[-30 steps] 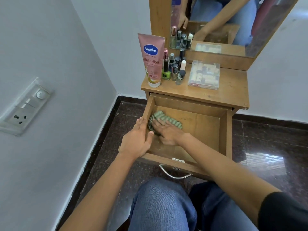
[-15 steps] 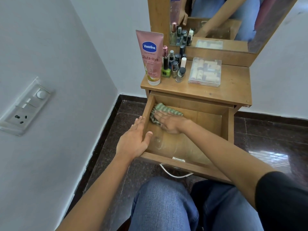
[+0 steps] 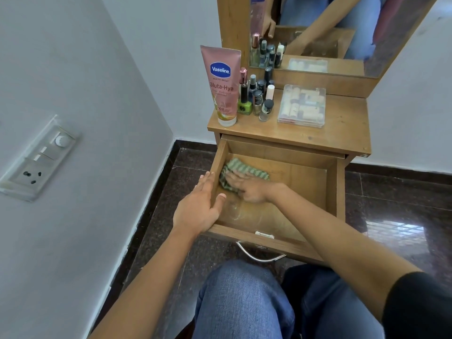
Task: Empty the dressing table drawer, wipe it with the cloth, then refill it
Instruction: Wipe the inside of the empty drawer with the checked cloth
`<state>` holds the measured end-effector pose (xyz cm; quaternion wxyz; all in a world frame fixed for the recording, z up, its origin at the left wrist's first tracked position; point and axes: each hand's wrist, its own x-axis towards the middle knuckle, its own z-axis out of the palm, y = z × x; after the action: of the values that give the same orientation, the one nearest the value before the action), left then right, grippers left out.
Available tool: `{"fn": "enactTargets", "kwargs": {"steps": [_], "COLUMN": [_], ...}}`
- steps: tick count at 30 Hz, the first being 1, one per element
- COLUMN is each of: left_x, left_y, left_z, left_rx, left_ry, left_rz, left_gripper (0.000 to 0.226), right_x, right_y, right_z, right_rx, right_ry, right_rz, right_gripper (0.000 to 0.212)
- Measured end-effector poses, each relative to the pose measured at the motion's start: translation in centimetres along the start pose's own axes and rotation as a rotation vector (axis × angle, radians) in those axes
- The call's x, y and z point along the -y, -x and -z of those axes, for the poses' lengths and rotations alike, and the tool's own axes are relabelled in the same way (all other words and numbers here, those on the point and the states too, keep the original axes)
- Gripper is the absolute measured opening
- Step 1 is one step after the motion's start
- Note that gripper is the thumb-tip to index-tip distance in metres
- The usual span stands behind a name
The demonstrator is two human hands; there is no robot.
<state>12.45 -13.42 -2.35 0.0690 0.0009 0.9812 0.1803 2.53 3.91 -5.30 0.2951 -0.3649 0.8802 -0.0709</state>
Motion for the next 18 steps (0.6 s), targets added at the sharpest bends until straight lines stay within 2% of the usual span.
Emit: {"fn": "enactTargets", "kwargs": {"steps": [4, 8, 13, 18], "left_x": [0.0, 0.3, 0.6, 0.5], "left_y": [0.0, 0.0, -0.2, -0.1], "left_z": [-0.2, -0.3, -0.4, -0.4], "left_rx": [-0.014, -0.012, -0.011, -0.017], "left_ry": [-0.007, -0.006, -0.008, -0.006], "left_rz": [-0.016, -0.024, -0.021, -0.02], "left_gripper": [0.065, 0.066, 0.066, 0.067], "right_x": [0.9, -0.4, -2.0, -3.5], "right_y": [1.4, 0.7, -0.6, -1.9], "right_z": [-2.1, -1.7, -0.6, 1.4], "right_rx": [0.057, -0.015, -0.044, -0.086], "right_ry": [0.021, 0.062, 0.044, 0.049], "right_rz": [0.136, 0.168, 0.129, -0.048], "right_gripper": [0.065, 0.06, 0.058, 0.059]}}
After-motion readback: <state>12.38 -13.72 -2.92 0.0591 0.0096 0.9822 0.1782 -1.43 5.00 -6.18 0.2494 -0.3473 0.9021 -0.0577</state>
